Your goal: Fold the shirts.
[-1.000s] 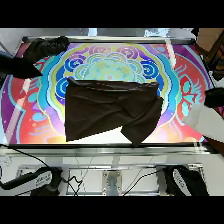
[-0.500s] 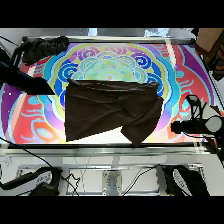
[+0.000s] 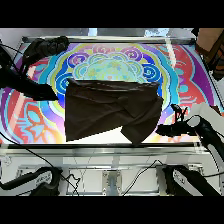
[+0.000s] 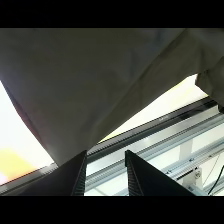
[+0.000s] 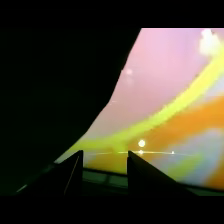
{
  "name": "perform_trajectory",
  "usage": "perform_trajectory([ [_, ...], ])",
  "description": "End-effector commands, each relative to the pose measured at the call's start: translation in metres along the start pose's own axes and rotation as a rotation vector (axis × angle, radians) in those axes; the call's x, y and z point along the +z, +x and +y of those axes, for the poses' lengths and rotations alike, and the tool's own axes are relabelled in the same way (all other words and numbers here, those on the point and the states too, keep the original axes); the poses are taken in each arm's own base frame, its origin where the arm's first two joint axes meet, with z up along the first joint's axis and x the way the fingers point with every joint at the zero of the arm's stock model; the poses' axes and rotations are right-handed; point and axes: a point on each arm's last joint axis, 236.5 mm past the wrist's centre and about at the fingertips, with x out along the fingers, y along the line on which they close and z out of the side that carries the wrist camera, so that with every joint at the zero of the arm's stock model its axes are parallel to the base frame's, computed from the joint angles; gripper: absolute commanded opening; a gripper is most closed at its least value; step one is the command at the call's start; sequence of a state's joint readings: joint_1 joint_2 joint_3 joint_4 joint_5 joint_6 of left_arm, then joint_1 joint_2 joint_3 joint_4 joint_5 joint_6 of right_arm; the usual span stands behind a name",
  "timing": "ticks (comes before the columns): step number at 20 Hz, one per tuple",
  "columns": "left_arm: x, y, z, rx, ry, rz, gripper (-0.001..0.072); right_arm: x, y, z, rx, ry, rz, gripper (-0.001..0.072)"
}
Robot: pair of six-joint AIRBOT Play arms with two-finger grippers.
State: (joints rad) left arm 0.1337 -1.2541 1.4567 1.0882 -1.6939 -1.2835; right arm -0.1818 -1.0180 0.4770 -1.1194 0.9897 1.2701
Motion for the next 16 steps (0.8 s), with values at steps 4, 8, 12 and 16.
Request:
perform_trajectory([
  [4,0.001,0.001,-0.004,-0.019,0.002,-0.005,0.03,0.034,0.027,0.007,0.086,0.138,-0.094,0.0329],
  [8,0.003,0.001,-0.009,-0.042,0.004,-0.012,0.03,0.039,0.035,0.007,0.101,0.175,-0.106,0.0327],
  [12,0.002,0.001,-0.009,-0.039,0.069,-0.012,0.0299,0.042,0.033,0.013,0.122,0.083,-0.114,0.0024],
  [16,-0.001,0.003,0.018,0.038,0.12,-0.006,0.0299,0.06,0.024,0.016,0.122,0.041,-0.155,0.0023],
])
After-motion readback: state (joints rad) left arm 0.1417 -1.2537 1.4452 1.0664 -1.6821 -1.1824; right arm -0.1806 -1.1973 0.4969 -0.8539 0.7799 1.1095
